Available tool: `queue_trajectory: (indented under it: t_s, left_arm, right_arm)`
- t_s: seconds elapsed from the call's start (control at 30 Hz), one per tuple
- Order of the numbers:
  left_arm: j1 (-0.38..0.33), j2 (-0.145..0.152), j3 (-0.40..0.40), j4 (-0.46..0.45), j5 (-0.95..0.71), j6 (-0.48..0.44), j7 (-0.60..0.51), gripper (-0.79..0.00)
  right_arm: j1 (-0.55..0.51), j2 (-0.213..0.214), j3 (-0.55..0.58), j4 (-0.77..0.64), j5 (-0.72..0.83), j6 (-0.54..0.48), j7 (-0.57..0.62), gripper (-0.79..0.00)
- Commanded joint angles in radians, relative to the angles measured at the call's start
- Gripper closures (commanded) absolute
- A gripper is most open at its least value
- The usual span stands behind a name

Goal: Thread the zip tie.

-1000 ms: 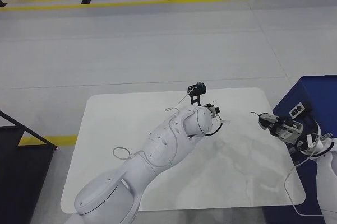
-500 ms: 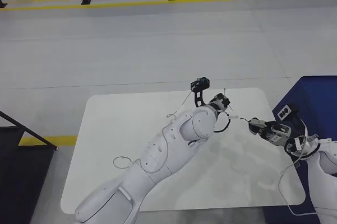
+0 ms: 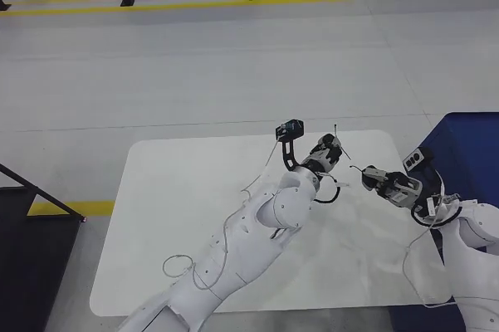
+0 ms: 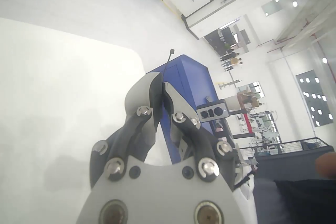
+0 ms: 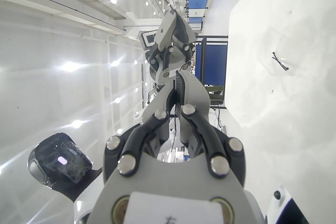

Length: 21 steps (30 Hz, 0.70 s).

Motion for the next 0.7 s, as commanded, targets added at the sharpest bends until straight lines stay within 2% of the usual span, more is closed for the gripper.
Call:
queue_trajectory:
  t_s: [0.0,0.1,0.53,0.67]
  left_arm:
    - [0.021,0.005,-0.011,-0.023,0.020,-0.045,0.001,0.000]
    - [0.046,0.012,-0.032,-0.044,0.021,-0.097,-0.028,0.000]
    - [0.051,0.014,-0.030,-0.042,0.057,-0.088,-0.027,0.000]
    - [0.051,0.014,-0.030,-0.042,0.057,-0.088,-0.027,0.000]
  right_arm:
    - [0.003,0.004,0.009,0.006,0.008,0.000,0.007,0.000]
    - [0.004,0.009,0.014,0.011,0.010,0.001,0.026,0.000]
    - [0.004,0.011,0.015,0.011,0.007,-0.001,0.038,0.000]
    - [-0.019,0.010,0.022,-0.028,0.026,-0.073,-0.016,0.000]
